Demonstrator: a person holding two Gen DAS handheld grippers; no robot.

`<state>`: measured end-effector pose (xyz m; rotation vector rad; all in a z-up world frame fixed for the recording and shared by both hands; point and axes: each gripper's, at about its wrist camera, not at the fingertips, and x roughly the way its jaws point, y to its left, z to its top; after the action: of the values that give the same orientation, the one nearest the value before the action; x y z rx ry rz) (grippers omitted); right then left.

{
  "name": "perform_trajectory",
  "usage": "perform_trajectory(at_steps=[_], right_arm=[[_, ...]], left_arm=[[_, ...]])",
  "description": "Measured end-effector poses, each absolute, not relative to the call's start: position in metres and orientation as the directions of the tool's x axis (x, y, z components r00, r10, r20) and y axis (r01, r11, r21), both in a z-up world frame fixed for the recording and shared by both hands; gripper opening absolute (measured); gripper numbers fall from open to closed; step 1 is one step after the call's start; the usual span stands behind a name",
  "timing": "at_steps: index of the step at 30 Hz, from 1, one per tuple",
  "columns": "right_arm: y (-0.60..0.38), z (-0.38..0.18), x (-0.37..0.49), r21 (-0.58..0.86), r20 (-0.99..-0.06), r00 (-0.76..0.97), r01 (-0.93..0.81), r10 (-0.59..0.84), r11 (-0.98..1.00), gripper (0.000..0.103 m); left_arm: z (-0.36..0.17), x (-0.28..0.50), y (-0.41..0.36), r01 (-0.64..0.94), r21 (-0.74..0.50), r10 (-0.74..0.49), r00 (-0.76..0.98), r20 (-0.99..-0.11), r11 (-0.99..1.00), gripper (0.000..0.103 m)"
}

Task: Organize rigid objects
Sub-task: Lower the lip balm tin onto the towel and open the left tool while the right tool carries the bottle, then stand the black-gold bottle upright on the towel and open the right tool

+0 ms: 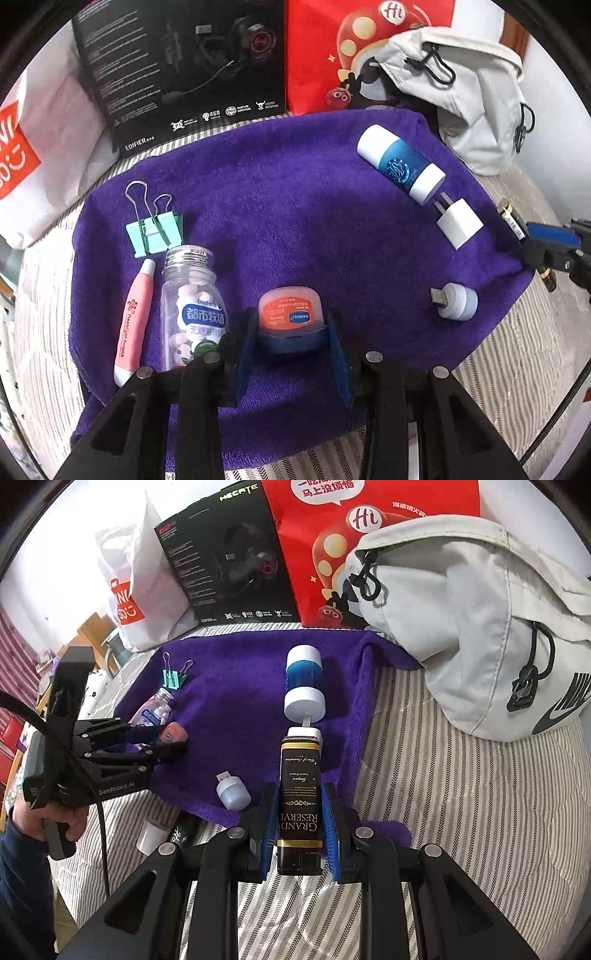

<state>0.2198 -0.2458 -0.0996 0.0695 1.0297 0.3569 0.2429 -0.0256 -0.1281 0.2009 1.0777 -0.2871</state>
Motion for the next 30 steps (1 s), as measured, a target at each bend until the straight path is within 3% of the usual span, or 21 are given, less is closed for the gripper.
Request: perform_trajectory(at_steps=[11,13,18,21,30], right_arm=[[-0.247,-0.096,0.224,0.243,-0.819,0.462,-0.259,0.341,0.935,0.024],[-0.246,-0.093,0.223,0.242,-0.817,0.464,-0.264,0.343,0.934,0.024],[-0.244,-0.089,0.222,0.236,-0.818,0.463,-0.27,0.341,0.933,0.024],[-0.242,-0.087,0.222,0.236,-0.817,0.466,-0.268,0.34,0.934,0.024],[-0.224,-0.09,0.235,0.221,-0.819,0.471,-0.267,0.327,0.938,0.024]], left_arm=[[-0.127,0.237,-0.023,0.327,0.014,-0.135,0.428,-0.893,0.945,0.04],[-0.126,0.236,-0.019,0.314,-0.007,-0.147,0.424,-0.894,0.949,0.051],[-0.116,0.225,-0.01,0.31,-0.05,-0.185,0.425,-0.886,0.949,0.056],[-0.108,0.217,-0.006,0.305,-0.07,-0.205,0.435,-0.877,0.95,0.066],[-0.083,0.176,0.029,0.224,-0.082,-0.187,0.497,-0.847,0.971,0.069]])
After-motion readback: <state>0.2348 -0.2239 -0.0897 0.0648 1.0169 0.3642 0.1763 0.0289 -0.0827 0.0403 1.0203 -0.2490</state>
